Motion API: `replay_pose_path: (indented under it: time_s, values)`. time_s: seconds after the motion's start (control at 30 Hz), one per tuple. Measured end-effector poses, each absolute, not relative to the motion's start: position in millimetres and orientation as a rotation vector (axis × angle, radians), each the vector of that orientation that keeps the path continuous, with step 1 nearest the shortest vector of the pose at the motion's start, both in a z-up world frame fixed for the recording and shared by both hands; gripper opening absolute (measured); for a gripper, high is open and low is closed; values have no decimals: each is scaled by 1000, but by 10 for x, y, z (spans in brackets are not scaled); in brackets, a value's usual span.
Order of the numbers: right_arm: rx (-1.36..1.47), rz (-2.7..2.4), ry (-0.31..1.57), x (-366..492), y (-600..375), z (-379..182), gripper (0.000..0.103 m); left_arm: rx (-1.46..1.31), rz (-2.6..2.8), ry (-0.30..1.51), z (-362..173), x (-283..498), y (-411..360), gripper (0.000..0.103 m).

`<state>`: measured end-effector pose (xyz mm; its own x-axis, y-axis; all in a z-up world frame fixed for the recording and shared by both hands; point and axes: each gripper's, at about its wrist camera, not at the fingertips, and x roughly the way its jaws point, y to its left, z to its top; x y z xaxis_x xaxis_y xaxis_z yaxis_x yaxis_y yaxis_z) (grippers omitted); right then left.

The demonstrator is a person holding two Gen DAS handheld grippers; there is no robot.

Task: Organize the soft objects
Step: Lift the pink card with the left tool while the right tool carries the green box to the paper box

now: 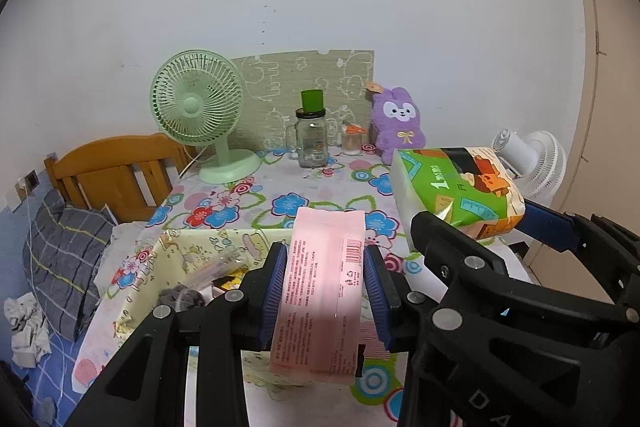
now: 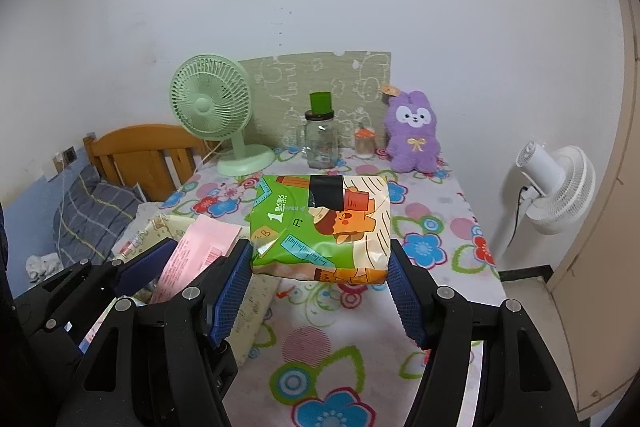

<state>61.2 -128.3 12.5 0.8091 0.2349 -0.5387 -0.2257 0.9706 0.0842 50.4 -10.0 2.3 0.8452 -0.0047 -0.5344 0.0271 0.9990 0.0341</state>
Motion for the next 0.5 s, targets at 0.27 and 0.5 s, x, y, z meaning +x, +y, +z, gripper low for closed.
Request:
replay_pose_path:
  time_s: [0.27, 0.5]
  values:
    - [18, 277, 599, 736, -1044, 55, 69, 31, -2, 584, -56, 614, 125, 40]
    - [10, 287, 627, 858, -862, -23, 69, 10, 5, 608, -142, 723, 326, 40]
